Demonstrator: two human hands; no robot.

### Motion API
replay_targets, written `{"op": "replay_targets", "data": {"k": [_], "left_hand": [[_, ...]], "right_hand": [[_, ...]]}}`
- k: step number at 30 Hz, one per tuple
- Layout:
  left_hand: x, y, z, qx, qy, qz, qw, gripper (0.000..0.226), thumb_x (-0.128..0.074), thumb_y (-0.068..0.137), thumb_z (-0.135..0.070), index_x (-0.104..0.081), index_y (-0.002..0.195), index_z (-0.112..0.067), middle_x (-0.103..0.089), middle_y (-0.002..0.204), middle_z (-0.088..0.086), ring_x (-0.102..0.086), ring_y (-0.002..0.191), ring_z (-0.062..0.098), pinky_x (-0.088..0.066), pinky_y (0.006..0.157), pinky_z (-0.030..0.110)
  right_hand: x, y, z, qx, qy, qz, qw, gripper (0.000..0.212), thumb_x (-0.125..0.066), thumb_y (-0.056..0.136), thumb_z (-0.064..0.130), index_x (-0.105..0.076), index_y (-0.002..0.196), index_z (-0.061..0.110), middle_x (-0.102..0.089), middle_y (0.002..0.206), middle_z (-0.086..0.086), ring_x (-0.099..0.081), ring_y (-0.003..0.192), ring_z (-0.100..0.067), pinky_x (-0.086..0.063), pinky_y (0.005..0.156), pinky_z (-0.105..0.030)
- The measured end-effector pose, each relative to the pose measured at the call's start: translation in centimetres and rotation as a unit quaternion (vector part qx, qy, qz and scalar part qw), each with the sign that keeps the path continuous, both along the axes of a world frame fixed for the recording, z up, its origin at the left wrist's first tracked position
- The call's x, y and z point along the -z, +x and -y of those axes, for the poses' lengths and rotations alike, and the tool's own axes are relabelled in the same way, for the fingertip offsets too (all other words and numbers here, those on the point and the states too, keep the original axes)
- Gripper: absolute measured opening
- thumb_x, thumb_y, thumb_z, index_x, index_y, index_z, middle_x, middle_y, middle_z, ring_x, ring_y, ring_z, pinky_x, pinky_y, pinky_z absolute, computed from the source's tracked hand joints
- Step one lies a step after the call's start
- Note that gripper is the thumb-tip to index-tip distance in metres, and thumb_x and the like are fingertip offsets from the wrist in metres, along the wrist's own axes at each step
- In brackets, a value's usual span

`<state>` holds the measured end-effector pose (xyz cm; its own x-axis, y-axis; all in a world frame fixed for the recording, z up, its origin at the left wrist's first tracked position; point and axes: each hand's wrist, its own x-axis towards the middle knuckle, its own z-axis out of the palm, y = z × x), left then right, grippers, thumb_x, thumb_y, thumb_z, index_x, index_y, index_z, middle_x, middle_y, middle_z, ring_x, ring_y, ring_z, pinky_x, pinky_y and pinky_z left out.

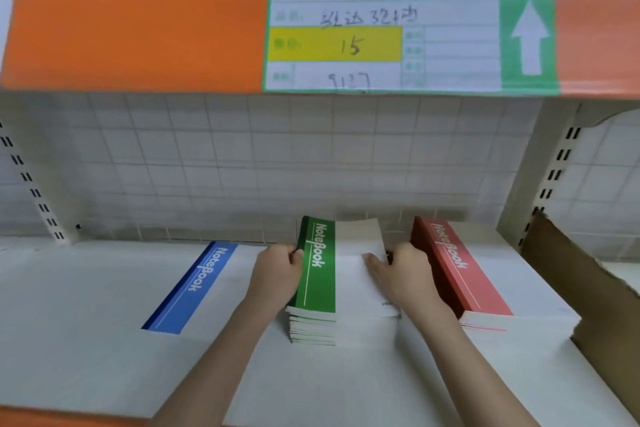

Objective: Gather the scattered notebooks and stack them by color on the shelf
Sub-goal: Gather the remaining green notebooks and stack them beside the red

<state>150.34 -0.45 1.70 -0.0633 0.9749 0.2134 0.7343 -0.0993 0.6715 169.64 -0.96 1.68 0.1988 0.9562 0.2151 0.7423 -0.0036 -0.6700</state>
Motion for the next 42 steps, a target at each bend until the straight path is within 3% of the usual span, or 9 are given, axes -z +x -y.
{"op": "replay_targets", "data": {"k": [11,14,16,18,22,26,29,38,42], "left_hand": [[1.0,0.4,-0.7,-0.012,0.019,0.032,0.999,0.033,-0.044,0.098,-0.017,-0.066,0.085,0.003,-0.069,0.081,0.018,-0.061,0.069,0.025,-0.041,0.057,0.025],[1.5,0.3,-0.8,-0.012,-0.003,0.074,0.997,0.031,-0.045,0.098,-0.018,-0.067,0.084,-0.001,-0.070,0.080,0.014,-0.065,0.074,0.027,-0.042,0.059,0.024],[1.6,0.1,-0.8,-0.010,-0.043,0.145,0.988,0.031,-0.045,0.099,-0.021,-0.068,0.086,-0.005,-0.071,0.083,0.010,-0.067,0.083,0.027,-0.045,0.066,0.025],[1.7,0.1,-0.8,-0.015,-0.102,0.265,0.959,0.033,-0.043,0.100,-0.028,-0.069,0.092,-0.008,-0.072,0.089,0.010,-0.067,0.090,0.026,-0.048,0.079,0.030],[2.6,0.3,-0.2,-0.022,-0.206,0.492,0.845,0.033,-0.052,0.093,-0.038,-0.071,0.089,-0.012,-0.072,0.086,0.011,-0.068,0.079,0.027,-0.054,0.076,0.036],[3.8,0.7,0.3,-0.005,-0.204,0.566,0.799,0.040,-0.050,0.093,-0.046,-0.078,0.074,-0.025,-0.074,0.078,0.007,-0.070,0.064,0.021,-0.052,0.060,0.029],[3.7,0.8,0.3,-0.002,-0.202,0.589,0.783,0.044,-0.046,0.095,-0.048,-0.078,0.072,-0.030,-0.075,0.077,0.006,-0.071,0.064,0.020,-0.053,0.055,0.026],[4.3,0.6,-0.1,0.025,-0.202,0.577,0.791,0.043,-0.047,0.093,-0.051,-0.079,0.076,-0.027,-0.075,0.085,0.010,-0.072,0.068,0.022,-0.054,0.053,0.026],[4.2,0.5,-0.2,0.065,-0.199,0.570,0.795,0.037,-0.045,0.089,-0.058,-0.076,0.080,-0.040,-0.075,0.087,0.008,-0.072,0.071,0.021,-0.054,0.056,0.028]], "right_hand": [[1.1,0.2,-0.2,0.020,0.019,-0.025,0.999,0.042,-0.062,0.088,0.032,-0.035,0.056,0.023,-0.048,0.078,-0.006,-0.044,0.055,-0.015,-0.029,0.050,-0.023],[1.3,0.5,0.1,-0.011,-0.009,-0.097,0.995,0.031,-0.053,0.094,0.030,-0.048,0.065,0.021,-0.051,0.085,-0.004,-0.052,0.072,-0.020,-0.034,0.058,-0.024],[1.0,0.5,0.4,-0.033,-0.042,-0.208,0.977,0.019,-0.046,0.098,0.027,-0.063,0.097,0.020,-0.058,0.095,0.003,-0.056,0.092,-0.019,-0.039,0.071,-0.018],[1.0,0.4,0.7,-0.034,-0.079,-0.319,0.944,0.035,-0.041,0.101,0.023,-0.050,0.133,0.013,-0.053,0.112,0.008,-0.051,0.105,-0.011,-0.033,0.088,-0.019],[2.0,0.3,0.2,-0.034,-0.159,-0.425,0.890,0.042,-0.034,0.102,0.023,-0.039,0.143,0.014,-0.047,0.142,-0.008,-0.047,0.127,-0.028,-0.035,0.109,-0.038],[2.5,-0.1,-0.6,-0.056,-0.169,-0.419,0.890,0.049,-0.032,0.102,0.011,-0.023,0.150,0.013,-0.041,0.146,-0.015,-0.043,0.130,-0.034,-0.035,0.109,-0.041],[2.3,-0.2,-0.6,-0.074,-0.151,-0.451,0.876,0.051,-0.032,0.100,0.003,-0.023,0.149,0.012,-0.047,0.140,-0.017,-0.049,0.124,-0.037,-0.043,0.092,-0.035],[2.6,0.0,0.1,-0.108,-0.151,-0.484,0.855,0.051,-0.036,0.100,0.011,-0.023,0.149,0.021,-0.056,0.124,-0.003,-0.061,0.096,-0.019,-0.053,0.070,-0.024],[2.9,0.2,0.6,-0.107,-0.158,-0.483,0.855,0.055,-0.039,0.099,0.022,-0.021,0.149,0.036,-0.055,0.133,0.001,-0.063,0.107,-0.019,-0.054,0.082,-0.032]]}}
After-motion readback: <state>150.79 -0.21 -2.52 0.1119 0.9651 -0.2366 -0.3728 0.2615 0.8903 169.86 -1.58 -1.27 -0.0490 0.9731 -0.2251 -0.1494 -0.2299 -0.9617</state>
